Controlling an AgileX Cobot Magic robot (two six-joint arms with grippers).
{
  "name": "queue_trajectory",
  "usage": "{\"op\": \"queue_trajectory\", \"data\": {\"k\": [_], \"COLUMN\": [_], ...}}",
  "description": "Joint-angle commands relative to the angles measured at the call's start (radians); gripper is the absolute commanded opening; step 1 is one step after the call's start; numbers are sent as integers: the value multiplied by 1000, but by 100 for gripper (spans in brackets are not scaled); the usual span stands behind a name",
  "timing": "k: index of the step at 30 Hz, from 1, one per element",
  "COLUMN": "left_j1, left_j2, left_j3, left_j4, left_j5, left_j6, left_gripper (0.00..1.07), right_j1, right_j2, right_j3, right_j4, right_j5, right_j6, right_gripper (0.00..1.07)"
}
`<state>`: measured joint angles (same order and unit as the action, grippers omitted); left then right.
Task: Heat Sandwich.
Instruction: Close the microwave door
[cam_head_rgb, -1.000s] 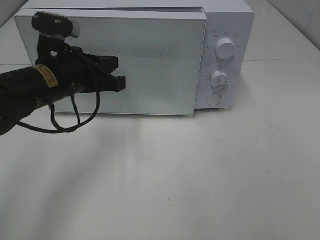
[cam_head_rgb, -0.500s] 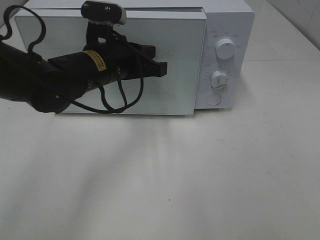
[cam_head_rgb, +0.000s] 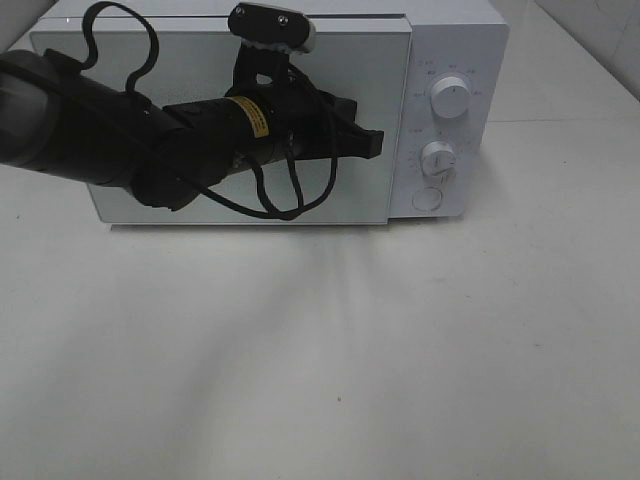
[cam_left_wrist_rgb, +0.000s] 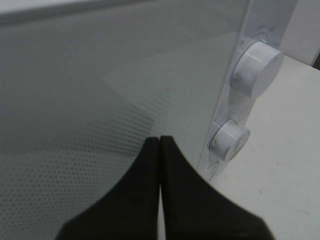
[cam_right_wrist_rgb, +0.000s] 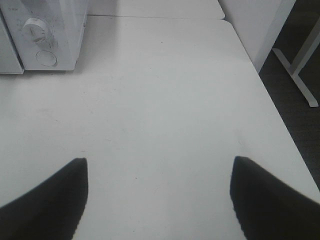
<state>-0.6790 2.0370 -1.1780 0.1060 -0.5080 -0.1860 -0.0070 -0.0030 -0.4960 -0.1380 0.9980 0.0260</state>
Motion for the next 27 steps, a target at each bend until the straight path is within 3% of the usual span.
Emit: {"op": "queue_trajectory", "data": {"k": [1, 11, 27], "left_j1": [15, 22, 11], "left_j2": [13, 56, 56], "left_j3": [-41, -155, -153], "left_j4": [-87, -115, -106], "left_j5": [-18, 58, 86], "left_j6": [-4, 20, 20], "left_gripper": [0, 0, 0], "right_j1": [-5, -5, -5], "right_j2": [-29, -29, -29], "right_j3": [3, 3, 3], "right_j4": [0, 0, 0], "right_j5": [-9, -9, -9], "right_j6": [-16, -16, -16], "right_gripper": [75, 75, 75]}}
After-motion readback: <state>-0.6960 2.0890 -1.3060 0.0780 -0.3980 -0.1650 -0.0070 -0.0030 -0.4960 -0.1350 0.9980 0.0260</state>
